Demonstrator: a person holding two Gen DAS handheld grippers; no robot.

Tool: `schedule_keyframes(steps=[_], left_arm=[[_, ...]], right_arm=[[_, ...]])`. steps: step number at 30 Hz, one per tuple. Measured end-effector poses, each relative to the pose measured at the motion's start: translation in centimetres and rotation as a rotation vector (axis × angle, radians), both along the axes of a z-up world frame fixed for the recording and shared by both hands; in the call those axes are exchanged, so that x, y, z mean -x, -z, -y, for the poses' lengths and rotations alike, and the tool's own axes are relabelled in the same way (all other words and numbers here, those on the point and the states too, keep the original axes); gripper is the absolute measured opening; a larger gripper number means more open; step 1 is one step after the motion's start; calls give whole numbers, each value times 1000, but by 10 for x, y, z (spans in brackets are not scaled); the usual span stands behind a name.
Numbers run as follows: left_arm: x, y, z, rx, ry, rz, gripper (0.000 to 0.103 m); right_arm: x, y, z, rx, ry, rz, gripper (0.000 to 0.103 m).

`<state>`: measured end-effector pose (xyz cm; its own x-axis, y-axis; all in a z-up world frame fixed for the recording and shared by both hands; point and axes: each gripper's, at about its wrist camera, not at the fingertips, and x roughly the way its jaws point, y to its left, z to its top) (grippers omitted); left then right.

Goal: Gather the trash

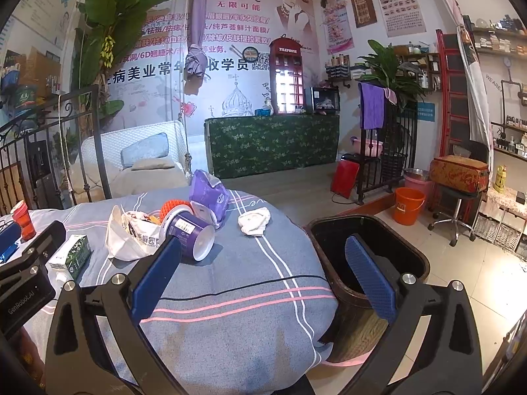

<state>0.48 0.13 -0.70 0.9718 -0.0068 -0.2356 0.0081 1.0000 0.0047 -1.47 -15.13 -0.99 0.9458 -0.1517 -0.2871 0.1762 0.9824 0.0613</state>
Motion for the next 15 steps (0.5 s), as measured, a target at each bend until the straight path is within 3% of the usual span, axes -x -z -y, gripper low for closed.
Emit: schedule_keyframes(steps=[15], left_arm=[[0, 0, -1, 0, 1, -1, 98]], right_arm=[[1, -2, 1, -1, -6, -7, 98]])
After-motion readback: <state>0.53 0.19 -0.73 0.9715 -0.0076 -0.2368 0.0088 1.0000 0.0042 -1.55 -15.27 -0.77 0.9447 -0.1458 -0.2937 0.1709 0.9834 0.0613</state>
